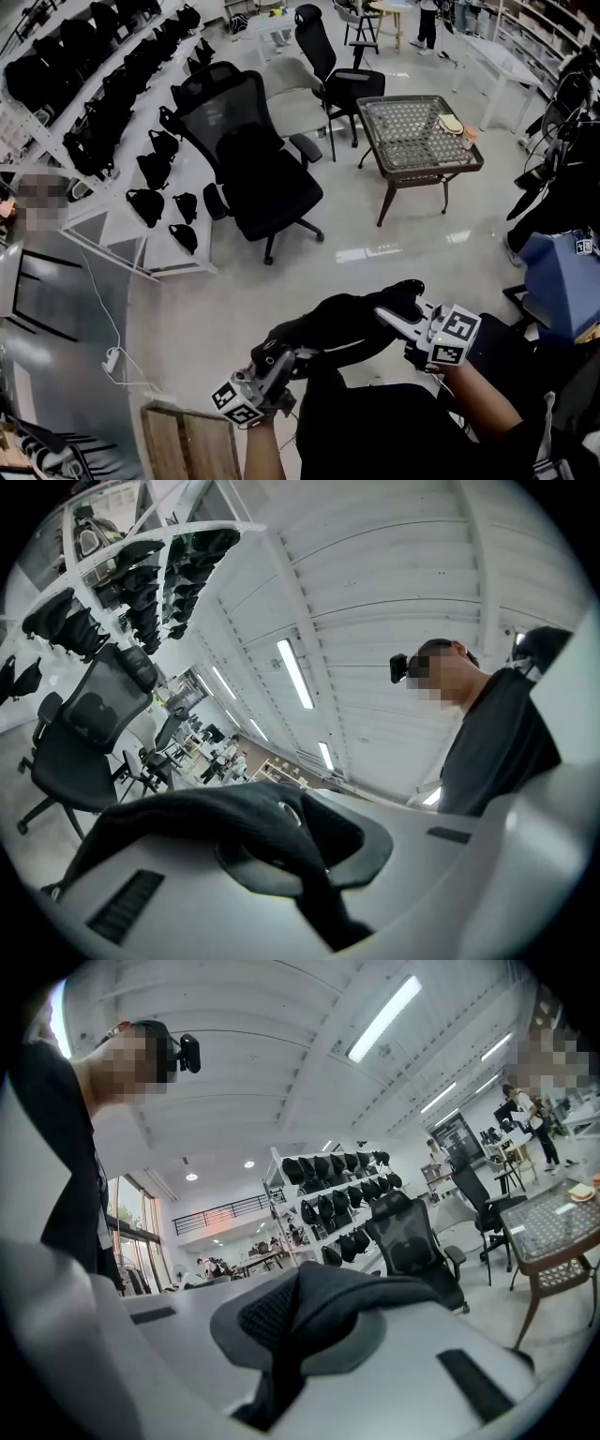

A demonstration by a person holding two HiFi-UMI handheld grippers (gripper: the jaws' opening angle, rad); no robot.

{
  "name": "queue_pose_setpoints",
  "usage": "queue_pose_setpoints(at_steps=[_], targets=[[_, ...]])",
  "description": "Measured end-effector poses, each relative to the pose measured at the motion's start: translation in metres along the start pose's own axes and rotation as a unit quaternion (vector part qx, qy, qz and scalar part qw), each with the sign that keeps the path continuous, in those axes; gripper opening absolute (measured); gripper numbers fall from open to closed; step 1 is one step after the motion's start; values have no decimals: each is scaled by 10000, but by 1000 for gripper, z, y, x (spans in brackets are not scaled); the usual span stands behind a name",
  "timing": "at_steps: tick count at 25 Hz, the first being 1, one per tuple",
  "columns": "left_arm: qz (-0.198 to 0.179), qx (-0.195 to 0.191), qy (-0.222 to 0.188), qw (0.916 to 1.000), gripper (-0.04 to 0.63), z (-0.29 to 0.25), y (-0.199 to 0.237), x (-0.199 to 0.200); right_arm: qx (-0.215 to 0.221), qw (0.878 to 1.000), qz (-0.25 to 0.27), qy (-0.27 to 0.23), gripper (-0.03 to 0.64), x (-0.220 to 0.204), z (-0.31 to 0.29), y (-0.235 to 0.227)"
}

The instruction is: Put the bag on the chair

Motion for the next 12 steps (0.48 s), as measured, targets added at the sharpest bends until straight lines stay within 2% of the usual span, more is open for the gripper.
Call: queue_pose_setpoints(at_steps=[12], targets=[[102, -76, -9, 9999, 23, 1, 118, 55, -303, 9995, -88, -72, 15, 39, -109, -24]])
Point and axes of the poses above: the fingertips, and each gripper's own axes: z backward along the fingers, y to its left, x out of its top, the point moved 10 cm from there along z, backward along the fingers, and after that the axes turned 14 degrees about -z, right-handed, at the moved point
